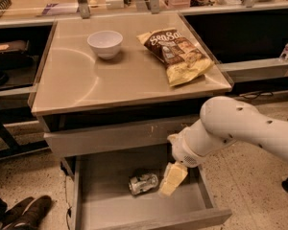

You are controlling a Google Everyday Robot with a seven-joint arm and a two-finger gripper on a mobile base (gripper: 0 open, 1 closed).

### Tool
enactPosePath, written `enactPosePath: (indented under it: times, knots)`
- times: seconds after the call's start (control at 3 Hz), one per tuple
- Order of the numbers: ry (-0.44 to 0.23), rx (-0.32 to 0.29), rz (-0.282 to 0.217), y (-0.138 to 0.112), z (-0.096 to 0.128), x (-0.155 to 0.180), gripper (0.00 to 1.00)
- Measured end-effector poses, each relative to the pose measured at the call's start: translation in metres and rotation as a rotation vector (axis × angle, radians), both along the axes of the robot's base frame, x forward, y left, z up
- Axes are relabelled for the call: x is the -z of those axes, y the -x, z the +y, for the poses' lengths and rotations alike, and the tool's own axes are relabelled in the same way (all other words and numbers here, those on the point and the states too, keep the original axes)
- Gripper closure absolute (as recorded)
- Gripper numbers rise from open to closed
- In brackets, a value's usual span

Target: Pick 7up can from middle drawer and place on counter

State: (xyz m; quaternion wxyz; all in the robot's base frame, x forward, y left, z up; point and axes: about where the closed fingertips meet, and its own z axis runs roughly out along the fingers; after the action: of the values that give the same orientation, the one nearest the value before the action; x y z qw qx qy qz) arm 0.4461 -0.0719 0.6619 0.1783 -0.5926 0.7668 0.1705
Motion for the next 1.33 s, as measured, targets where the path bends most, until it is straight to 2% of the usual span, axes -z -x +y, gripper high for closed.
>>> enactPosePath:
  times: [0.33, 0.67, 1.0, 1.33]
  knots:
    - [-0.061, 0.014, 0.068, 0.007, 0.008, 0.044, 0.00]
    - [-0.136, 0.008, 0.159, 0.008, 0.018, 0.114, 0.00]
    - [-0.136, 0.008, 0.159, 0.008, 0.018, 0.114, 0.00]
    - [-0.165, 0.001, 0.135, -0.006, 0.027, 0.136, 0.00]
